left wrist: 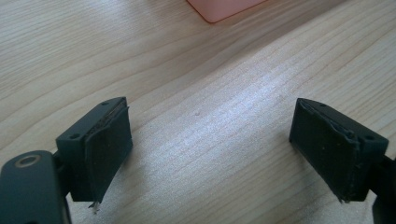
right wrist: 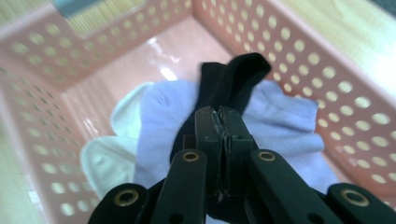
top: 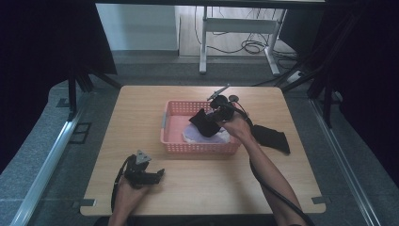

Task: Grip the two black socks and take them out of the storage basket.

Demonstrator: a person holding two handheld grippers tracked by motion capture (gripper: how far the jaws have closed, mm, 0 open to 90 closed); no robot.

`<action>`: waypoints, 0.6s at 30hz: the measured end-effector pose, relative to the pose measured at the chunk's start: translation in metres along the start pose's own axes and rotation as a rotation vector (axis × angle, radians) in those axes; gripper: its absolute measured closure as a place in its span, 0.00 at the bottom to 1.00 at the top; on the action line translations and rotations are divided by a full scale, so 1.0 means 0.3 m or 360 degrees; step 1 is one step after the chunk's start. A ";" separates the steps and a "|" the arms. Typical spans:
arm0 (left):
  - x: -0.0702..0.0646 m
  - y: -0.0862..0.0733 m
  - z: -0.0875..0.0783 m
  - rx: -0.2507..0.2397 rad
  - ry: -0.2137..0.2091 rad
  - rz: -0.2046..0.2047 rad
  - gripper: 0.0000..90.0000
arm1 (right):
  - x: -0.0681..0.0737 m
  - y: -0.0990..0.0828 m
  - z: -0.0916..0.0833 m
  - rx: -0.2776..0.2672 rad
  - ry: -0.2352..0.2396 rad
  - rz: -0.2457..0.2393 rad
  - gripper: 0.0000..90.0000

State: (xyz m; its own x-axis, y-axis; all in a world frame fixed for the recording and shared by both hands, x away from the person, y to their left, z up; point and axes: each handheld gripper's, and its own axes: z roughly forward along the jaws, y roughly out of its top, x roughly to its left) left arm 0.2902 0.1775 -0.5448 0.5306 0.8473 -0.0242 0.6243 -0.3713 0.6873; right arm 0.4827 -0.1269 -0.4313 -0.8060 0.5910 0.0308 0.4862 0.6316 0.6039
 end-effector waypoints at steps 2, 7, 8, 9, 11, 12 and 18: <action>0.000 0.000 0.000 0.0000 0.0000 0.0000 0.14 | 0.000 0.003 -0.011 -0.0011 0.0004 0.0001 0.97; 0.000 0.000 0.000 -0.0001 -0.0001 -0.0002 0.14 | 0.005 0.025 -0.101 -0.0085 0.0006 -0.0006 0.97; 0.000 0.000 0.000 -0.0001 -0.0001 -0.0002 0.14 | 0.005 0.025 -0.101 -0.0085 0.0006 -0.0006 0.97; 0.000 0.000 0.000 -0.0001 -0.0001 -0.0001 0.14 | 0.007 0.030 -0.137 -0.0105 -0.0005 -0.0013 0.97; -0.001 0.000 0.000 -0.0001 0.0000 -0.0002 0.14 | 0.009 0.034 -0.164 -0.0124 -0.0013 -0.0018 0.97; -0.001 0.000 0.000 -0.0001 0.0000 -0.0002 0.14 | 0.009 0.036 -0.180 -0.0133 -0.0017 -0.0017 0.97; 0.000 0.000 0.000 -0.0004 0.0002 0.0000 0.14 | 0.007 0.039 -0.243 -0.0168 -0.0046 -0.0019 0.97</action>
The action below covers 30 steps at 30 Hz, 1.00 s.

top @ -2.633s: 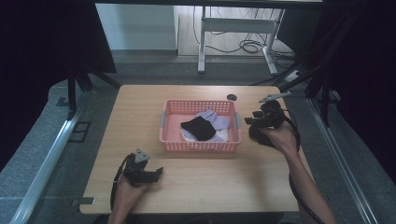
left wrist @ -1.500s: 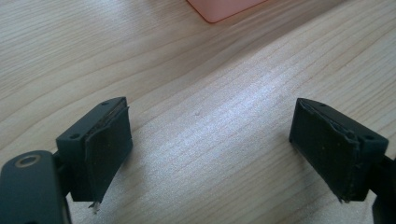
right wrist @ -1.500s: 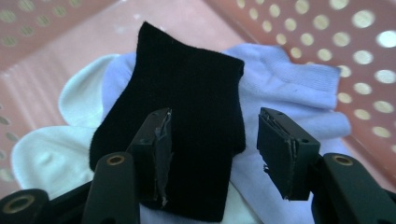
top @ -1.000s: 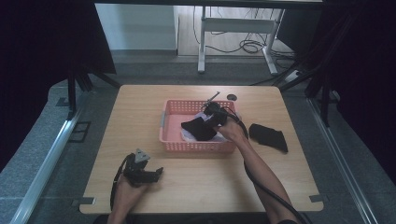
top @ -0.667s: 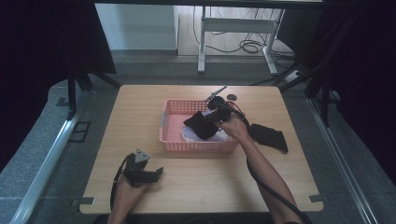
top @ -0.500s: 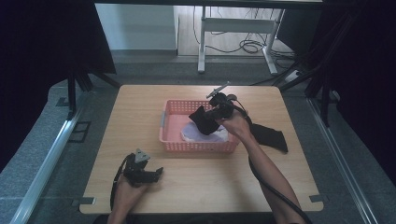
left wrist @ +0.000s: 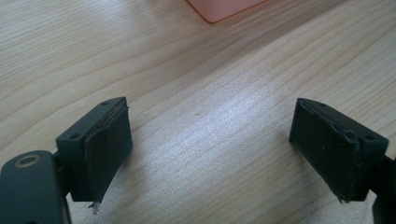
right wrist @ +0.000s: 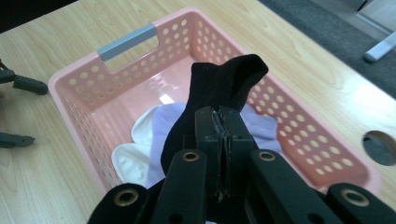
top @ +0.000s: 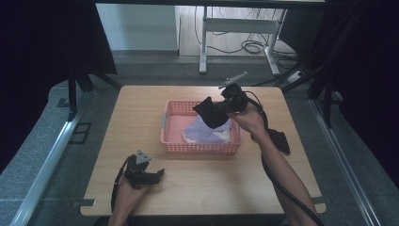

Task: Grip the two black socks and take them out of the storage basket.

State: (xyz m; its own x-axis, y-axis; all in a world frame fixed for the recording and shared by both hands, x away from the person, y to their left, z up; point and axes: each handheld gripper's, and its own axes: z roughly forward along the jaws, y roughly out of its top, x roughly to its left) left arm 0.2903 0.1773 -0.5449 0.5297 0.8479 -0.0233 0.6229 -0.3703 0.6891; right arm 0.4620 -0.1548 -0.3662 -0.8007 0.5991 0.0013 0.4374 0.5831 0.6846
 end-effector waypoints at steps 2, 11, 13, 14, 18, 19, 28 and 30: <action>0.000 0.000 0.000 0.0000 0.0000 -0.0001 0.14 | -0.002 0.002 -0.028 -0.0018 -0.0015 0.0001 0.97; 0.000 0.000 0.000 -0.0001 0.0000 -0.0002 0.14 | -0.011 -0.004 -0.084 -0.0048 -0.0056 0.0006 0.97; 0.000 0.000 0.000 -0.0001 0.0000 -0.0003 0.14 | -0.017 -0.010 -0.097 -0.0055 -0.0068 0.0011 0.97; 0.000 0.000 0.000 -0.0001 0.0000 -0.0003 0.14 | -0.020 -0.013 -0.102 -0.0057 -0.0075 0.0015 0.97; 0.000 0.000 0.000 -0.0001 0.0000 -0.0002 0.14 | -0.034 -0.027 -0.119 -0.0071 -0.0089 0.0028 0.97; 0.000 0.000 0.000 -0.0001 0.0000 -0.0002 0.14 | -0.043 -0.037 -0.132 -0.0076 -0.0106 0.0038 0.97; 0.000 0.000 0.000 -0.0002 0.0000 -0.0003 0.14 | -0.090 -0.085 -0.188 -0.0113 -0.0169 0.0084 0.97; -0.001 0.000 0.001 -0.0004 -0.0002 -0.0010 0.14 | -0.104 -0.103 -0.206 -0.0110 -0.0198 0.0104 0.97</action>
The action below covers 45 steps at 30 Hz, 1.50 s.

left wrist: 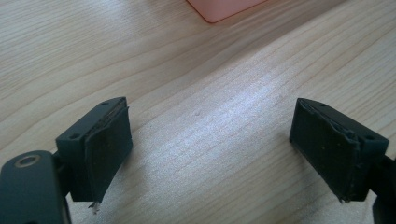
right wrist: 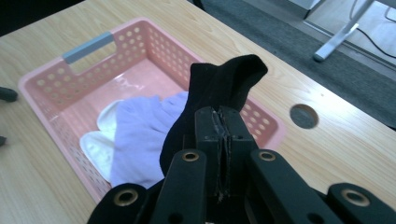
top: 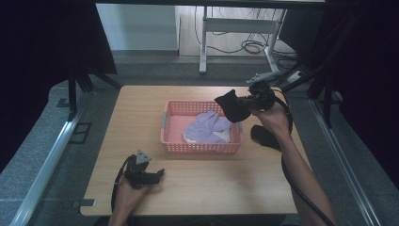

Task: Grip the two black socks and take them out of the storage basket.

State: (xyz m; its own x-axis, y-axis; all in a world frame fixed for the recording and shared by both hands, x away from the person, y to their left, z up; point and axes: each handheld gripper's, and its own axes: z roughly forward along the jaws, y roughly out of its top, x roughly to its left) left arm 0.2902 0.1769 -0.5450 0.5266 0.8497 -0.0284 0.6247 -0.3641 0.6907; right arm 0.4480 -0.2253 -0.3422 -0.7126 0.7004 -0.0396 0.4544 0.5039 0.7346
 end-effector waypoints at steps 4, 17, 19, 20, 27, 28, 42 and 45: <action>0.001 0.000 -0.001 0.0007 0.0000 0.0007 0.14 | -0.019 -0.019 -0.016 0.0002 -0.0037 0.0005 0.97; 0.001 0.000 -0.001 0.0007 0.0000 0.0008 0.14 | -0.102 -0.119 -0.097 -0.0009 -0.0139 0.0097 0.97; 0.001 0.000 -0.001 0.0008 0.0000 0.0008 0.14 | -0.110 -0.133 -0.105 -0.0008 -0.0153 0.0110 0.97; 0.001 0.000 -0.001 0.0008 0.0000 0.0008 0.14 | -0.110 -0.133 -0.105 -0.0008 -0.0153 0.0110 0.97; 0.001 0.000 -0.001 0.0008 0.0000 0.0009 0.14 | -0.151 -0.199 -0.135 0.0021 -0.0225 0.0152 0.97; 0.001 0.000 -0.001 0.0009 0.0000 0.0009 0.14 | -0.157 -0.208 -0.137 0.0027 -0.0240 0.0145 0.97; 0.000 0.000 -0.001 0.0008 0.0000 -0.0002 0.14 | -0.203 -0.340 -0.140 0.0091 -0.0323 0.0243 0.97; -0.001 0.000 -0.001 0.0007 0.0000 -0.0002 0.14 | -0.204 -0.360 -0.128 0.0112 -0.0327 0.0254 0.97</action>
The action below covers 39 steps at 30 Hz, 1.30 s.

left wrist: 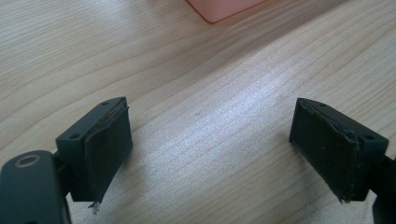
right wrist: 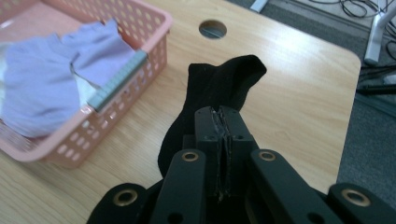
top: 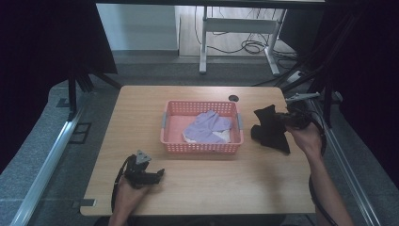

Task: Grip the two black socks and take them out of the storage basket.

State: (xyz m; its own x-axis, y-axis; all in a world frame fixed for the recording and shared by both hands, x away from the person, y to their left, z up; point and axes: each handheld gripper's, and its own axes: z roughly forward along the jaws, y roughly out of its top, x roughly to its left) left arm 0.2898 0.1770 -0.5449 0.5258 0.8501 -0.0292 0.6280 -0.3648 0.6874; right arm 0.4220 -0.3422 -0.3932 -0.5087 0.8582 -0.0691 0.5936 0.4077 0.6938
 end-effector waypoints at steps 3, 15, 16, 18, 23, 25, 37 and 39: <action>0.000 0.000 0.000 -0.0001 0.0000 -0.0001 0.14 | -0.001 -0.034 0.031 0.0034 -0.0004 0.0008 0.97; 0.000 0.000 0.000 0.0001 -0.0001 -0.0001 0.14 | 0.008 -0.114 0.115 0.0103 0.0000 0.0022 0.97; 0.000 0.000 0.000 0.0001 -0.0001 -0.0001 0.14 | 0.008 -0.114 0.115 0.0103 0.0000 0.0022 0.97; 0.000 0.000 0.000 0.0002 -0.0001 -0.0001 0.14 | 0.011 -0.125 0.128 0.0117 0.0003 0.0018 0.96; 0.001 0.000 0.000 0.0001 -0.0001 0.0006 0.14 | 0.009 -0.152 0.158 0.0124 -0.0005 0.0033 0.96; 0.001 0.001 0.000 0.0002 -0.0001 0.0009 0.14 | 0.007 -0.158 0.164 0.0127 -0.0011 0.0034 0.95; 0.001 0.001 -0.001 0.0003 0.0000 0.0010 0.14 | -0.015 -0.210 0.223 0.0242 -0.0021 0.0108 0.67; 0.002 0.001 -0.001 0.0003 0.0000 0.0010 0.14 | -0.020 -0.206 0.219 0.0220 -0.0010 0.0125 0.55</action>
State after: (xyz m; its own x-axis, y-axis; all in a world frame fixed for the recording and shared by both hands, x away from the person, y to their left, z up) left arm 0.2901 0.1773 -0.5446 0.5300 0.8477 -0.0247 0.6257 -0.3712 0.6861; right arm 0.4295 -0.3520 -0.4827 -0.4535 0.8910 -0.0231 0.7118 0.3776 0.5922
